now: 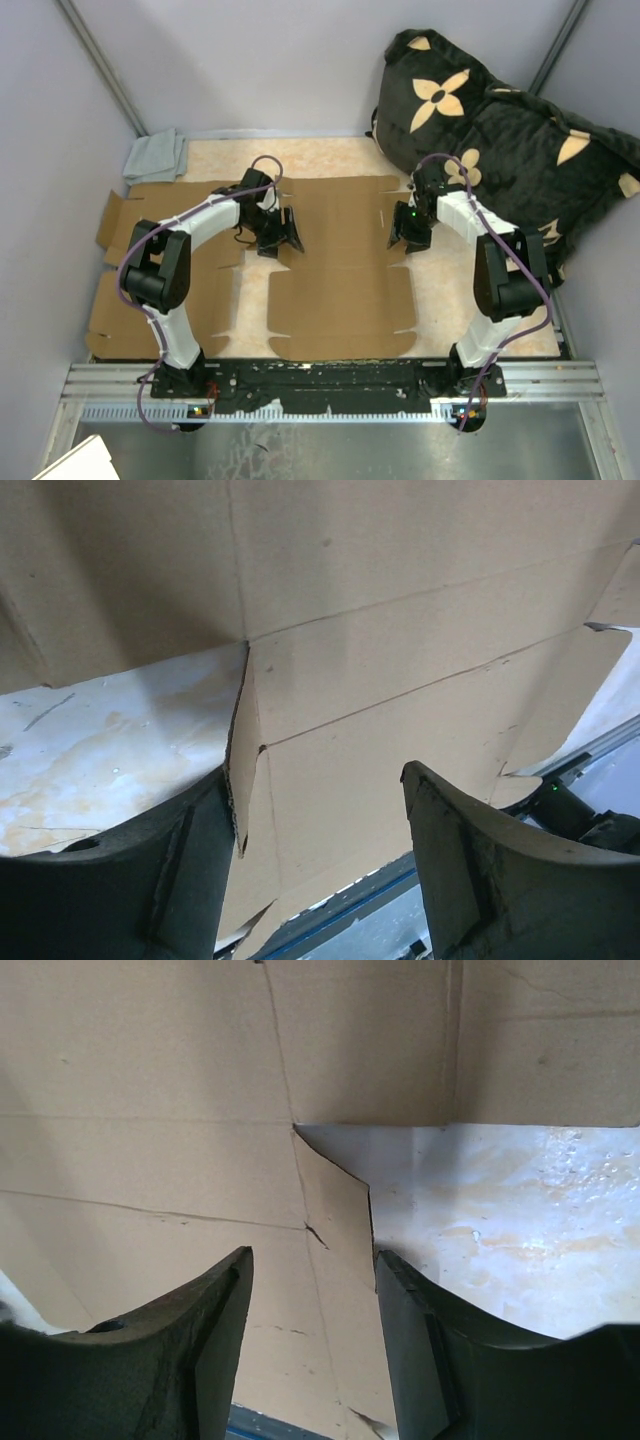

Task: Fold the paper box

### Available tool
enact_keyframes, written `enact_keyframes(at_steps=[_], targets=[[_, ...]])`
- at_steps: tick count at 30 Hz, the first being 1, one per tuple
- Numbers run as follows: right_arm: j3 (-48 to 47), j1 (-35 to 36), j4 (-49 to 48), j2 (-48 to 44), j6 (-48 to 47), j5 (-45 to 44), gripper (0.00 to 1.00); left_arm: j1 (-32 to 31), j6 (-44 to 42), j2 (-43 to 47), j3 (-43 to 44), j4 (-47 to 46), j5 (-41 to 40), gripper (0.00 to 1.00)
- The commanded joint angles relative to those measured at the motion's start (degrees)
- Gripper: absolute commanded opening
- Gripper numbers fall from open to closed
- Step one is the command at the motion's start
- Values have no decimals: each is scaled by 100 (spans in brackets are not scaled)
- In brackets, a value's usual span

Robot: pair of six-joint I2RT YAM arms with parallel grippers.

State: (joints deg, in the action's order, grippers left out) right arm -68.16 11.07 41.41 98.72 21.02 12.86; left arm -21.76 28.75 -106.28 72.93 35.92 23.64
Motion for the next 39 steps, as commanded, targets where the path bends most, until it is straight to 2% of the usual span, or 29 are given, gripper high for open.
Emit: enact_keyframes(at_steps=[1,16,26,39], targets=[[-391,-8,-37,-353,-28,333,53,2,79,67,242,-179,285,71],[-654,345,-164,60,51,637,53,-36,266,-484,618,-495,765,70],[-822,601,-336,603,113,698,54,-92,294,-805,593,-573,705,69],[-842,879,-567,1183,112,649,54,-185,273,-1328,905,-133,457,68]])
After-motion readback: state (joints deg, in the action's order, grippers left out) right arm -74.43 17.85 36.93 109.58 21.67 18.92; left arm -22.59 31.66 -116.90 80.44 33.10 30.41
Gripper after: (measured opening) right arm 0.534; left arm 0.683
